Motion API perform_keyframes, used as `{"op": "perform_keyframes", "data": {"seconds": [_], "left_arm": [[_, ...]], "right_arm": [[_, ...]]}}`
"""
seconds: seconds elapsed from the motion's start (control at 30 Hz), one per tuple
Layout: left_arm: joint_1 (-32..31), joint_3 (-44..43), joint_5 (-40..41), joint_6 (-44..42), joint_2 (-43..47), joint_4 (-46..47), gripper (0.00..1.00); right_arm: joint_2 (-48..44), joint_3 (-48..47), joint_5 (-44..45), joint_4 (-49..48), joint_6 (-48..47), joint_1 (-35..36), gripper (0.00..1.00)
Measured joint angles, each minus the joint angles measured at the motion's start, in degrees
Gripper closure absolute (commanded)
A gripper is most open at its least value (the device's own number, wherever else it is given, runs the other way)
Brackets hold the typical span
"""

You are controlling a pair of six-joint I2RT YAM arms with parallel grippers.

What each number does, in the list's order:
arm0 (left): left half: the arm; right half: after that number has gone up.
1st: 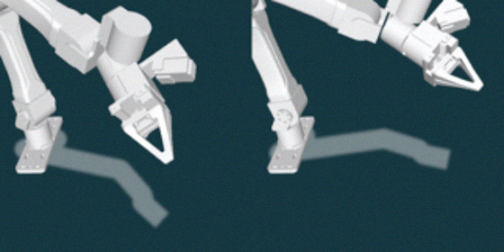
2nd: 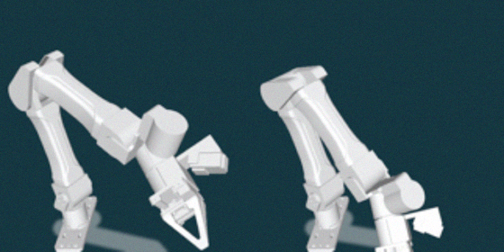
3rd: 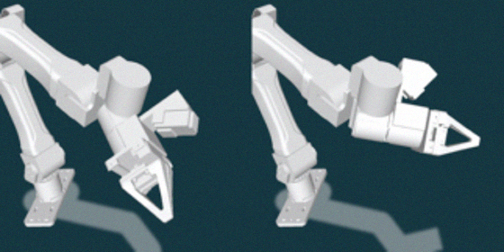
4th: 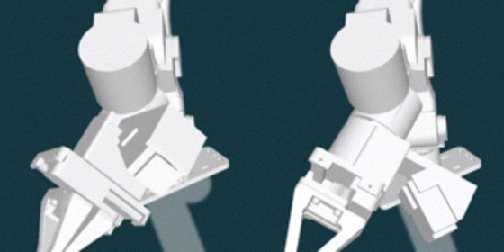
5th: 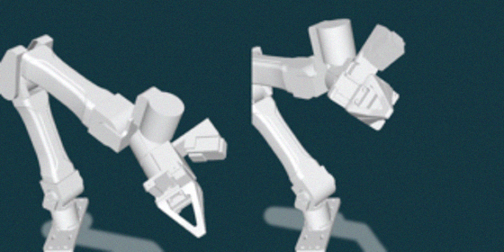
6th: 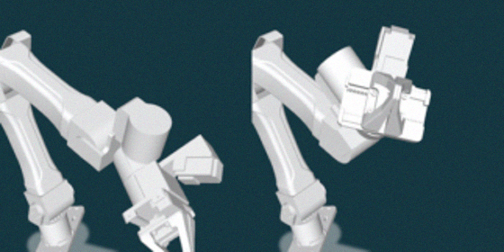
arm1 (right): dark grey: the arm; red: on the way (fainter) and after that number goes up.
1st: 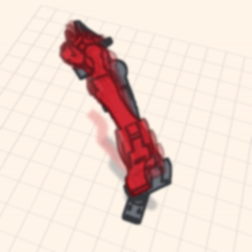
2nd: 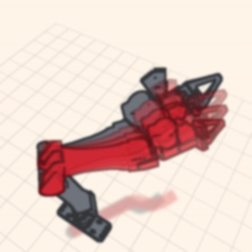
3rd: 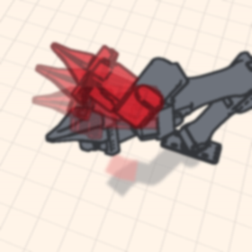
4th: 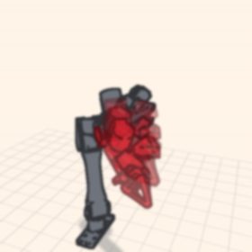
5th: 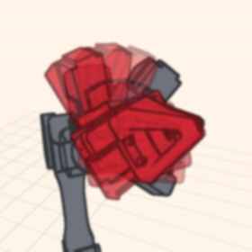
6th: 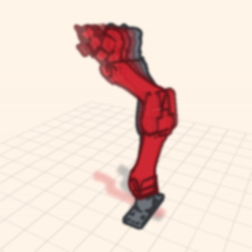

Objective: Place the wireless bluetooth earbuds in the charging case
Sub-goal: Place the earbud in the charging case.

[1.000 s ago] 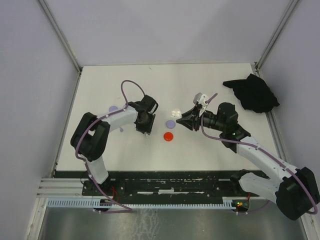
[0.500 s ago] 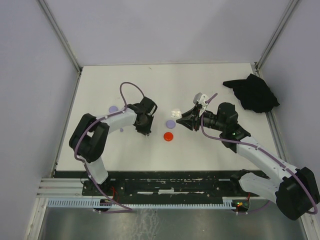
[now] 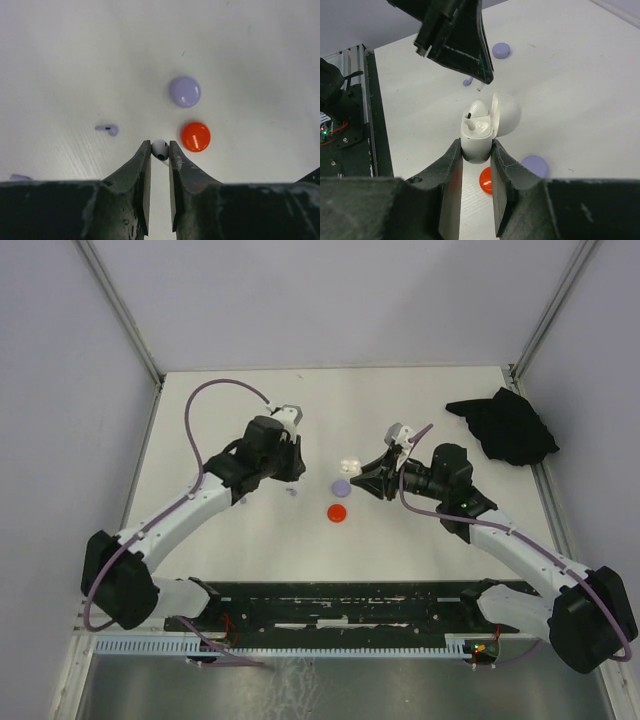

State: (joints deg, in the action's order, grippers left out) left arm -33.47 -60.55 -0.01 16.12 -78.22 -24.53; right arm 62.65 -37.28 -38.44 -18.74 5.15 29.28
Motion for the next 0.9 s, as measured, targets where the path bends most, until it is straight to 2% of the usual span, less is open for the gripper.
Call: {"op": "perform_keyframes", "data": {"seconds": [0.17, 0.47, 0.9], "left_arm": [[-1.8, 0.2, -0.7, -1.6, 7.8, 5.4, 0.81], [-6.8, 0.6, -0.3, -6.8, 16.2, 11.7, 0.81], [-12.4, 1.0, -1.9, -15.8, 18.5, 21.8, 0.8]], "right_arm": [[1.1, -0.5, 0.8, -2.0, 1.2, 0.8, 0.98], [3.3, -2.6, 3.6, -6.4, 2.2, 3.3, 0.98], [5.2, -3.0, 5.5, -11.8, 4.5, 4.7, 0.98]]}}
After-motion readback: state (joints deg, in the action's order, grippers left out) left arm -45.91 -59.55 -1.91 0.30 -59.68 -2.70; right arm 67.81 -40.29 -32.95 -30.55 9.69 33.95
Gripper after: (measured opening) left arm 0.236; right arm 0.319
